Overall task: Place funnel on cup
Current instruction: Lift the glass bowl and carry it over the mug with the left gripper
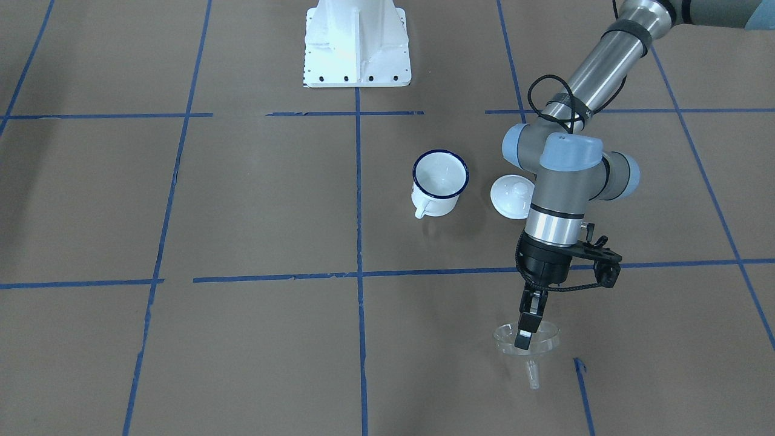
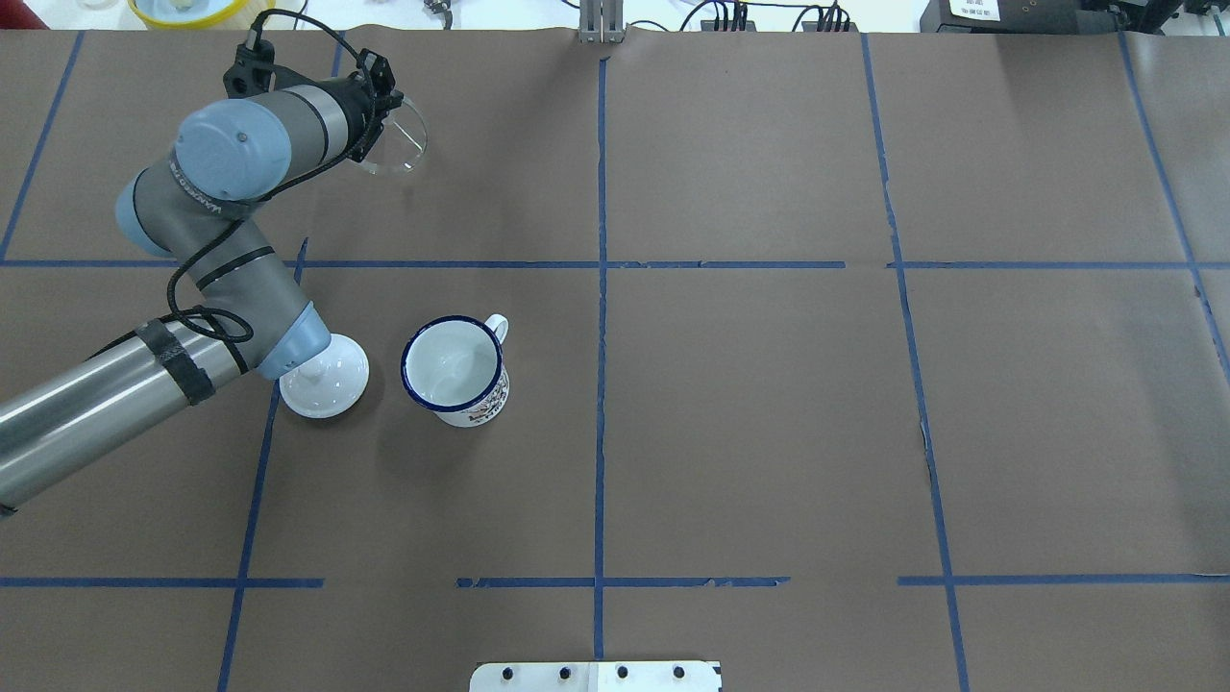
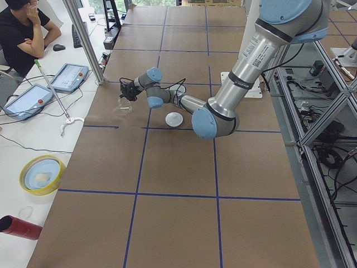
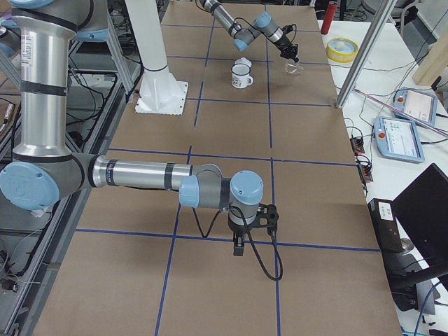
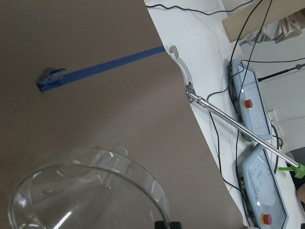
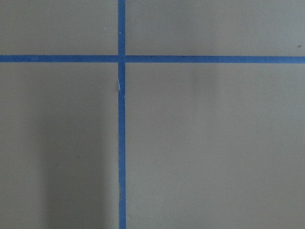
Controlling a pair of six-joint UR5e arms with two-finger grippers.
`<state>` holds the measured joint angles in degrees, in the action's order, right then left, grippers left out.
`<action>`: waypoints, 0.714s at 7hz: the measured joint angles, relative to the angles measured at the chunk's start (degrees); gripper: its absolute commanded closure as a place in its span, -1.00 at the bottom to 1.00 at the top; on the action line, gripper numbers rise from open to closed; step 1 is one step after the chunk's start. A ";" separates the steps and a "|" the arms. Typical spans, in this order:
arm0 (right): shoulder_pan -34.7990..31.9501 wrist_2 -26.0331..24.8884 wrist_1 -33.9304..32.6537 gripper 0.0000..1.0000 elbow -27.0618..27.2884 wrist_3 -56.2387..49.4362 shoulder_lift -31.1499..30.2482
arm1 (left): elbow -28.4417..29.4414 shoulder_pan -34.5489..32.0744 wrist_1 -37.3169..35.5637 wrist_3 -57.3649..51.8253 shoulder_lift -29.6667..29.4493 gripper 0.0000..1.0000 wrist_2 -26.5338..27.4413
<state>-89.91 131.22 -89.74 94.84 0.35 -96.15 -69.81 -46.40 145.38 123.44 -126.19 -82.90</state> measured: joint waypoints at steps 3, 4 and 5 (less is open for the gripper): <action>0.00 0.00 0.00 -1.00 0.04 0.00 0.00 | -6.67 -3.73 -0.46 -0.65 0.60 1.00 -6.96; 0.00 0.00 0.00 -1.00 0.06 0.00 0.00 | -10.26 -4.96 -3.27 -3.01 1.40 1.00 -11.49; 0.00 0.00 0.00 -1.00 0.03 0.00 0.00 | -15.95 -5.59 -10.06 -8.15 2.56 1.00 -15.22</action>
<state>-89.91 131.22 -89.74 94.87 0.35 -96.15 -85.76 -51.99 135.32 115.29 -123.63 -98.12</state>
